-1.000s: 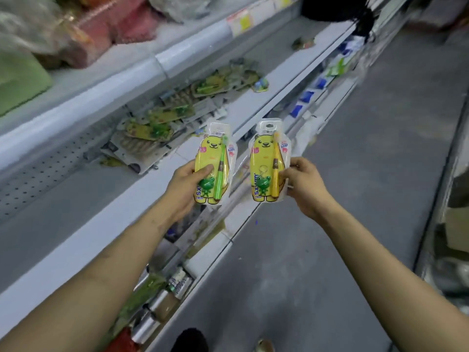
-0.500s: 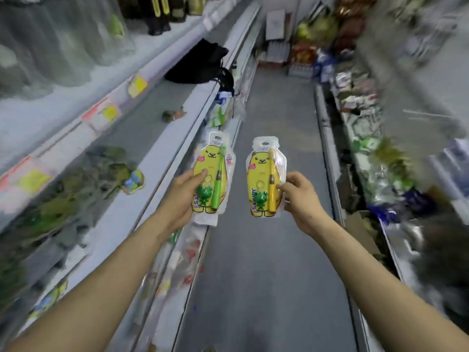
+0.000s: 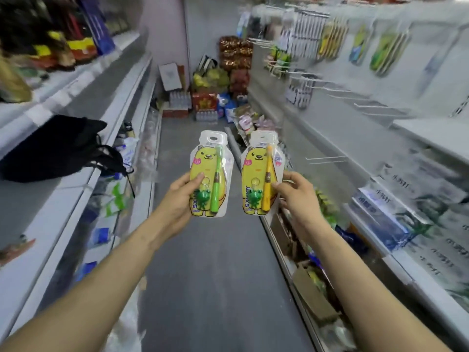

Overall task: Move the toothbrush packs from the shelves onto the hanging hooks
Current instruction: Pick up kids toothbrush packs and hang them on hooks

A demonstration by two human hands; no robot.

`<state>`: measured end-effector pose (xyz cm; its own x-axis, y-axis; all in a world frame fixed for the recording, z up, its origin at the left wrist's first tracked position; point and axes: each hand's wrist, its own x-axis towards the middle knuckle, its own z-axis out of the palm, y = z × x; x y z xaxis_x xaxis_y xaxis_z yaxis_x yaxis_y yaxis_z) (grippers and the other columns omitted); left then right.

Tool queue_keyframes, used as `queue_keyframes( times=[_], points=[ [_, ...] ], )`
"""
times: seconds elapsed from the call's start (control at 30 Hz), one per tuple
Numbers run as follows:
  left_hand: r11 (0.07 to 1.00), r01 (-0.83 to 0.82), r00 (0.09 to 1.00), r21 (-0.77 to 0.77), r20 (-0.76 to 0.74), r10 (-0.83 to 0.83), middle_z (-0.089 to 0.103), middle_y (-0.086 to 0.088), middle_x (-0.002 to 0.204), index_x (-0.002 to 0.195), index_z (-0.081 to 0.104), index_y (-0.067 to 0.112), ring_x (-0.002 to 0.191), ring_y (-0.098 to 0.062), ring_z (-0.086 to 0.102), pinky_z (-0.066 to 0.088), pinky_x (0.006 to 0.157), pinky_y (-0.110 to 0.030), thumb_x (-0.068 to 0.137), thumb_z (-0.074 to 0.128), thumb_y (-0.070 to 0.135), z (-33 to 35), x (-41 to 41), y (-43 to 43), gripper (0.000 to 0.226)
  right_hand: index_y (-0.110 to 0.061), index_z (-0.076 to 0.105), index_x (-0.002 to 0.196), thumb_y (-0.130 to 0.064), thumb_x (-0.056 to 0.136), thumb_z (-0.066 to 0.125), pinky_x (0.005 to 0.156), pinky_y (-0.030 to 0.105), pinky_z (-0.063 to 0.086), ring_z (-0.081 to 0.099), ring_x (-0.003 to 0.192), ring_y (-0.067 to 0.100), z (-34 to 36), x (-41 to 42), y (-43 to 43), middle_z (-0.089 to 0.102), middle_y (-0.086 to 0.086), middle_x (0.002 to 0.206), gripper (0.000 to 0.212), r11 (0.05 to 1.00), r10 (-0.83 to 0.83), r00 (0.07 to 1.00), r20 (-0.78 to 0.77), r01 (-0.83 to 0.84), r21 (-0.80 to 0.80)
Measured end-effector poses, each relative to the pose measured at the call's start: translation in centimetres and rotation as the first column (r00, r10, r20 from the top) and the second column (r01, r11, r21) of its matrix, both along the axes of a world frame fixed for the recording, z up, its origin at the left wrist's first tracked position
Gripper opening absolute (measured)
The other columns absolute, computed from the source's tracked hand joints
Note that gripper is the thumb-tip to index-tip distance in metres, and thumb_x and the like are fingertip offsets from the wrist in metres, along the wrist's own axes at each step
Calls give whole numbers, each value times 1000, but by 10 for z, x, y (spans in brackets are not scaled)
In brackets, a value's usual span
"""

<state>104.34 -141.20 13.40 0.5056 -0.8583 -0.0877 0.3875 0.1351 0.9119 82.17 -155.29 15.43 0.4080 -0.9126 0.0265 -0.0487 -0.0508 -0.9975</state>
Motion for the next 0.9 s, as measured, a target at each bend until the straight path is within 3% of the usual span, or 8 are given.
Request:
queue_keyframes(
  times=[0.1,0.2,0.43,0.53,0.6,0.73,0.8,0.9],
  points=[
    [1000,12,1000,-15,-6,-12,73,-16,129,127,73,13,105,-28,75,59,97,-50,96,65,24,16,32,-70,33,-14,70,109,-4,100,62,89,56,60,76,94,30,17,33,-70,78,14,105,16,1000,-13,999,36,13,9],
    [999,-4,1000,-34,-7,4,74,-15,126,123,75,14,103,-27,76,59,97,-51,101,63,20,36,73,-143,25,-16,71,107,-4,99,62,93,63,59,77,94,31,36,69,-135,80,9,101,17,999,-34,998,57,35,-16],
    [991,97,995,-90,18,-96,74,-16,127,132,69,9,111,-30,74,61,96,-48,105,57,19,61,169,-317,31,-14,73,109,-3,99,65,93,62,59,75,105,34,56,151,-281,79,6,106,17,989,-141,984,107,145,-24],
    [979,174,985,-109,26,-172,72,-17,129,135,67,9,120,-36,69,55,104,-54,106,56,21,67,215,-396,34,-14,73,110,-5,99,64,91,59,61,76,104,34,64,190,-335,79,6,107,17,976,-206,970,131,214,-50],
    [969,224,975,-106,23,-223,72,-16,130,137,66,9,121,-36,69,55,103,-54,106,57,21,75,245,-445,35,-14,73,111,-4,100,63,88,52,64,76,103,32,72,217,-367,79,6,107,18,961,-263,956,131,271,-49],
    [919,378,925,-113,7,-379,72,-15,130,138,66,12,119,-35,70,64,87,-47,105,59,23,94,292,-533,36,-16,73,108,-5,99,65,79,41,64,75,94,25,99,260,-428,80,3,102,16,924,-366,922,125,377,-71],
    [894,432,901,-121,17,-433,72,-15,131,138,66,12,120,-35,70,63,90,-48,104,60,25,106,311,-585,36,-17,72,107,-6,99,65,71,35,62,74,91,23,113,275,-460,79,3,100,15,890,-434,890,138,447,-87],
    [857,499,865,-125,16,-501,72,-15,130,139,64,12,117,-33,71,58,94,-50,100,65,28,121,326,-654,42,-15,72,110,-5,98,65,89,53,62,74,105,33,122,292,-504,78,7,108,17,850,-502,853,143,517,-104]
  ],
)
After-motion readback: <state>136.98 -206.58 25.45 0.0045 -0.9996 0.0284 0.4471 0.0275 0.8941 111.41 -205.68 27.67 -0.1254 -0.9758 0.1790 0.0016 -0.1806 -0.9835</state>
